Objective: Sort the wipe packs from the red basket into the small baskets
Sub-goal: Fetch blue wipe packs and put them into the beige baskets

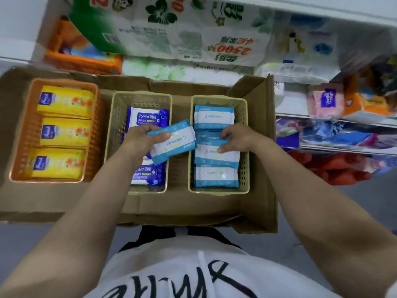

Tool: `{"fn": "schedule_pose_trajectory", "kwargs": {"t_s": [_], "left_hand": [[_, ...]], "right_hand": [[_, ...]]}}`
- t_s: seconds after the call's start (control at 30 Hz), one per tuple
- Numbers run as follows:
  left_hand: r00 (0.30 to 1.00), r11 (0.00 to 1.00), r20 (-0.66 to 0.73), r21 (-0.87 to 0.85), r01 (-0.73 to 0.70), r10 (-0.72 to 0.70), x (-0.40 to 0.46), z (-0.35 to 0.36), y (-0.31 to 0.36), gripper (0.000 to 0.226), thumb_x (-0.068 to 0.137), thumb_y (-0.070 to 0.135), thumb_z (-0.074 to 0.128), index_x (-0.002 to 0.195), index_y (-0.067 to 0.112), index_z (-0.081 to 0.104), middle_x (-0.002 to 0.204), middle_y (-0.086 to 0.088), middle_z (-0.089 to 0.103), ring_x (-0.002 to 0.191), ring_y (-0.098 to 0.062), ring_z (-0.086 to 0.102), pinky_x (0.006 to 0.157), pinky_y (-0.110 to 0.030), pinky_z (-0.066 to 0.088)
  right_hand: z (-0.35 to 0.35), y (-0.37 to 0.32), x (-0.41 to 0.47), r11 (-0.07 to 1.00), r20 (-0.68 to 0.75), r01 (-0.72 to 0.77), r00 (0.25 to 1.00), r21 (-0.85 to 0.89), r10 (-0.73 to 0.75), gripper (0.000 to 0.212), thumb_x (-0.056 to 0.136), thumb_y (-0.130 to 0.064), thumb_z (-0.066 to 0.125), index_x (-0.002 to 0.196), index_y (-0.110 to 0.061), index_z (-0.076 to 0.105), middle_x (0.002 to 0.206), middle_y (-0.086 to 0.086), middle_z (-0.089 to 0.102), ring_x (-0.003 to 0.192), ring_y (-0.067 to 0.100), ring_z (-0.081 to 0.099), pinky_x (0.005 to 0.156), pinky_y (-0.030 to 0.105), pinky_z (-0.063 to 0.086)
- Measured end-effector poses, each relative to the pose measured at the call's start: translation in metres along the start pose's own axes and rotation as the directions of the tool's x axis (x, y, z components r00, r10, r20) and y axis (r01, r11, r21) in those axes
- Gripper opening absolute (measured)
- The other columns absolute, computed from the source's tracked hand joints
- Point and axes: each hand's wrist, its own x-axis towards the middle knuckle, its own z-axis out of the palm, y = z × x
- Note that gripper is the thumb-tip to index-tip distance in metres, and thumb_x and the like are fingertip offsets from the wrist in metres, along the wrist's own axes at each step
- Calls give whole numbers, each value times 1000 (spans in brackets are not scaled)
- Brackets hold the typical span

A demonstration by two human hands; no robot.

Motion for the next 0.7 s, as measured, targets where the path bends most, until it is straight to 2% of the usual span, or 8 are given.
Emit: {"fn": "schedule_pose_trajectory", "kwargs": {"t_s": [0.07,0.23,0.37,0.43,0.5,0.53,0.6,0.7], "left_hand": [[1000,1000,-1,-26,-3,3,-1,8,-5,27,81,12,78,104,8,65,93,-5,72,77,-14,70,61,-23,57],[1000,996,-17,-88,-2,0,-3,22,-13,30,80,8,78,106,8,63,92,-7,72,68,-12,71,59,-24,58],[998,1000,-55,-26,-9,8,-1,25,-18,31,78,11,81,104,7,64,93,-7,73,64,-8,71,50,-19,53],[998,1000,-57,30,-5,7,0,25,-19,30,77,14,82,101,9,66,92,-6,73,69,-10,71,53,-22,55],[1000,994,-15,112,-9,11,0,29,-17,24,76,16,83,95,13,68,90,-3,74,74,-12,70,62,-26,57],[1000,988,25,151,-18,15,1,33,-15,22,76,17,83,92,15,69,88,-2,74,77,-13,70,65,-26,57],[994,978,106,202,-52,31,-1,45,-10,23,75,18,84,93,14,70,86,0,73,76,-12,68,65,-23,54],[985,979,156,181,-96,68,1,65,-5,26,74,19,85,95,12,70,85,2,71,77,-11,65,62,-18,53]], "right_hand": [[17,4,-3,995,49,17,999,-102,-12,50,73,-38,86,115,-22,64,108,-7,57,101,14,56,88,29,49],[47,4,-14,967,13,74,997,-245,-73,45,75,-41,83,112,-23,65,113,-4,63,98,16,56,78,30,47],[65,0,-25,897,-29,60,996,-439,-81,55,77,-45,80,120,-18,60,117,5,58,112,23,51,82,34,48],[54,-2,-30,955,-218,70,966,-289,-137,44,81,-41,77,113,-17,60,113,5,58,111,23,52,83,34,47],[31,-8,-33,985,-439,173,885,6,-152,28,86,-35,73,105,-18,62,106,2,63,102,17,58,82,33,50],[19,-12,-32,961,-461,238,875,143,-148,25,87,-35,73,103,-20,63,104,-2,64,97,12,60,83,31,52],[-1,-24,-31,899,-320,310,924,308,-209,30,83,-40,76,107,-25,65,105,-8,65,97,5,62,86,26,53],[-9,-35,-26,935,-29,287,957,208,-287,43,78,-41,80,115,-24,67,113,-5,66,106,9,63,96,32,51]]}}
